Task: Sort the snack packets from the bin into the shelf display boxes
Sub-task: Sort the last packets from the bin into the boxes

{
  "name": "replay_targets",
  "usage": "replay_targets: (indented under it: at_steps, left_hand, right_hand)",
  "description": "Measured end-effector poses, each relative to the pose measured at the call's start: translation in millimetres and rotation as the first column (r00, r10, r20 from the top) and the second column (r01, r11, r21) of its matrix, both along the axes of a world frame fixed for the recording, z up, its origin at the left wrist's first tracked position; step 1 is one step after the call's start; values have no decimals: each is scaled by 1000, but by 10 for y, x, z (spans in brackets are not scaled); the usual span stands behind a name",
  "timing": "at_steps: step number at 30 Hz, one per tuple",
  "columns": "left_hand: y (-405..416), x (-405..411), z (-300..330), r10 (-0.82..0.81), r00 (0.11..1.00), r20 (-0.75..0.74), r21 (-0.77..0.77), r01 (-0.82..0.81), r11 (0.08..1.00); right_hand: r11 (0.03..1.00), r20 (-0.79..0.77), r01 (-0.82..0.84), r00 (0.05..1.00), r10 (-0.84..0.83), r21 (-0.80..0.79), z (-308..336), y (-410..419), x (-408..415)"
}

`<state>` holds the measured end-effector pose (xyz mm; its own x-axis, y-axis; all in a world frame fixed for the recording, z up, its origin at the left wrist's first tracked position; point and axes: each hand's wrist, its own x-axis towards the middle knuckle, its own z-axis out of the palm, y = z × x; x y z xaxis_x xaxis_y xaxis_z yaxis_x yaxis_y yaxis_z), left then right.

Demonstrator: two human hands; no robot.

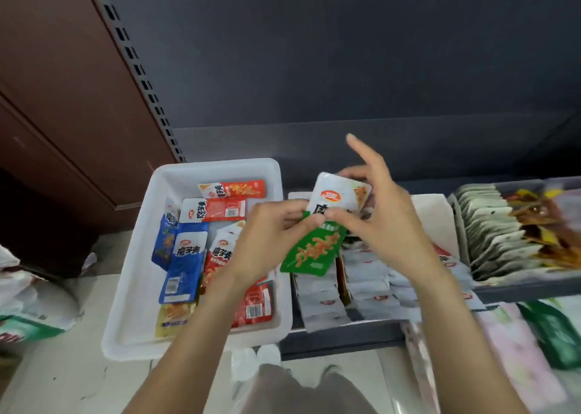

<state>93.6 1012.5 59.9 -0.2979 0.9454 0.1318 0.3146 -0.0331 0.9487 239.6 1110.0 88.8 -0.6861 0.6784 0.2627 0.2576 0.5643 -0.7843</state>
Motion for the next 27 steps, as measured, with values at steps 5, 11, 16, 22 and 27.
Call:
replay_targets:
  at_steps: [5, 11, 16, 22, 27]
  left_hand:
    - [640, 447, -19, 130, 987, -98, 150, -114, 982]
    - [1246, 723, -429, -136, 635, -760, -165, 13, 986]
    - [1340, 852, -654, -295, 392, -871, -319, 6, 948]
    - [1211, 913, -747, -236, 399, -886, -221, 85, 972]
    - [1228, 889, -773, -196, 424, -884, -162, 114, 980]
  right_hand:
    - [965, -13, 245, 970, -245, 92, 72, 465, 698]
    - [883, -332, 465, 825, -457, -59, -84, 986, 1337]
    - [905, -420, 423, 814, -402, -48, -113, 1175, 1341]
    - [952, -179, 277, 951, -252, 131, -351, 1436, 997]
    - [942, 239, 42, 963, -127, 332, -674, 1412, 688]
